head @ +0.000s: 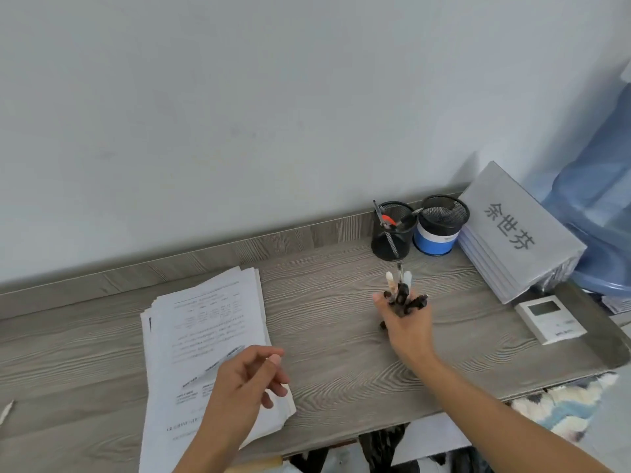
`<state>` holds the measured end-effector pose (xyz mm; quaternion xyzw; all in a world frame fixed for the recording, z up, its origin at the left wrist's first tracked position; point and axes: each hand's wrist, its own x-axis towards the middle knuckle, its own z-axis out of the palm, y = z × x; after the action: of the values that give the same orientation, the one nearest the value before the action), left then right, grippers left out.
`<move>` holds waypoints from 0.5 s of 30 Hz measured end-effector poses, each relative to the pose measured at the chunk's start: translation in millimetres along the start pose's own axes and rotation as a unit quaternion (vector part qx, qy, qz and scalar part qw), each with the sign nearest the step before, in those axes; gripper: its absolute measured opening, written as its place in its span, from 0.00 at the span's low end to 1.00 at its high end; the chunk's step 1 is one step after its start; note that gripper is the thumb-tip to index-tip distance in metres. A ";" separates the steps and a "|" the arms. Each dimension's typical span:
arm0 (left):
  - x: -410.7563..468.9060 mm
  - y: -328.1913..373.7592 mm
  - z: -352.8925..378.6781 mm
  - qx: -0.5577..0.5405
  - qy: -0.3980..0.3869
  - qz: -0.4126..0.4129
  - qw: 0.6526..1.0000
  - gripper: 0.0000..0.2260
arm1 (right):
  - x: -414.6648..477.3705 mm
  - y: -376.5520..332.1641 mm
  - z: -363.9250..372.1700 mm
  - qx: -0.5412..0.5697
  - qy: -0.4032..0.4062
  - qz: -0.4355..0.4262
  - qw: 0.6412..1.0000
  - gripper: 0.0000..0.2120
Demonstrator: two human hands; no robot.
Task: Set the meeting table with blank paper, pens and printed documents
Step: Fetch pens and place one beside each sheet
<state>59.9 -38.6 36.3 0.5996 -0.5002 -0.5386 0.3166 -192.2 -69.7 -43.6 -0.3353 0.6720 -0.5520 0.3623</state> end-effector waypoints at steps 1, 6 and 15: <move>-0.1 0.3 1.2 0.003 0.003 -0.003 1.000 0.08 | -0.7 7.8 0.8 -0.004 -0.010 0.009 1.000 0.09; 5.5 6.2 11.5 0.010 0.022 0.003 1.000 0.06 | 7.3 8.9 -0.6 -0.123 -0.076 -0.042 0.989 0.10; 33.6 38.6 64.2 -0.034 0.031 0.074 0.996 0.38 | -22.2 -50.9 13.6 -0.423 -0.274 -0.178 0.845 0.07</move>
<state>-14.6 -71.5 46.6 0.5664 -0.5144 -0.5117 0.3907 -166.6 -65.9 7.4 -0.7075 0.6425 -0.1544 0.2504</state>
